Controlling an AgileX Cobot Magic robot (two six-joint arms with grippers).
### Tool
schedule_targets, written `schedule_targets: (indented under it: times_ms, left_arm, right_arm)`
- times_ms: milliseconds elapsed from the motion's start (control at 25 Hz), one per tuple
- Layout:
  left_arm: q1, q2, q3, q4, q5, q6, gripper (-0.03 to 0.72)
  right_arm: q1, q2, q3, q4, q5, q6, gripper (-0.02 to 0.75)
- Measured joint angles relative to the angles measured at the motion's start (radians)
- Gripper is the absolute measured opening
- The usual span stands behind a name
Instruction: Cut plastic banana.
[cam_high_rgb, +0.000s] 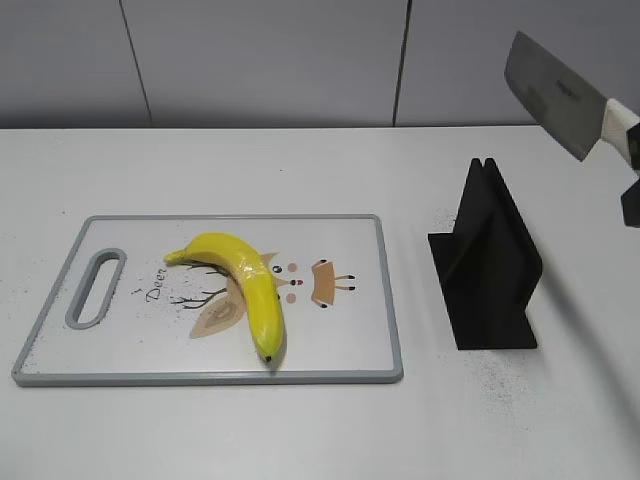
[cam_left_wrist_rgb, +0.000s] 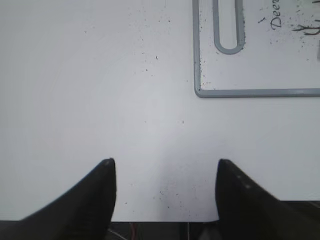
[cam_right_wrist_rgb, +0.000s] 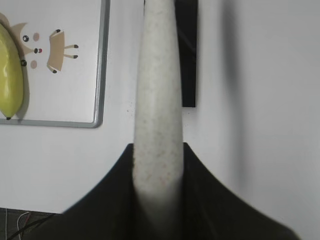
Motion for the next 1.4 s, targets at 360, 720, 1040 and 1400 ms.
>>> schedule_targets:
  times_ms: [360, 720, 1040, 1400]
  left_arm:
    - [0.000, -0.402, 0.147, 0.000, -0.026, 0.000, 0.585]
    - [0.000, -0.604, 0.152, -0.003, -0.040, 0.000, 0.585]
    - [0.000, -0.604, 0.152, -0.004, -0.040, 0.000, 0.585]
    - [0.000, -0.604, 0.152, -0.004, -0.040, 0.000, 0.585]
  right_arm:
    - [0.000, 0.051, 0.042, 0.000, -0.075, 0.002, 0.162]
    - [0.000, 0.186, 0.042, -0.003, -0.130, 0.002, 0.162]
    - [0.000, 0.250, 0.042, -0.035, -0.151, 0.003, 0.162]
    - [0.000, 0.343, 0.042, -0.032, -0.158, 0.003, 0.162]
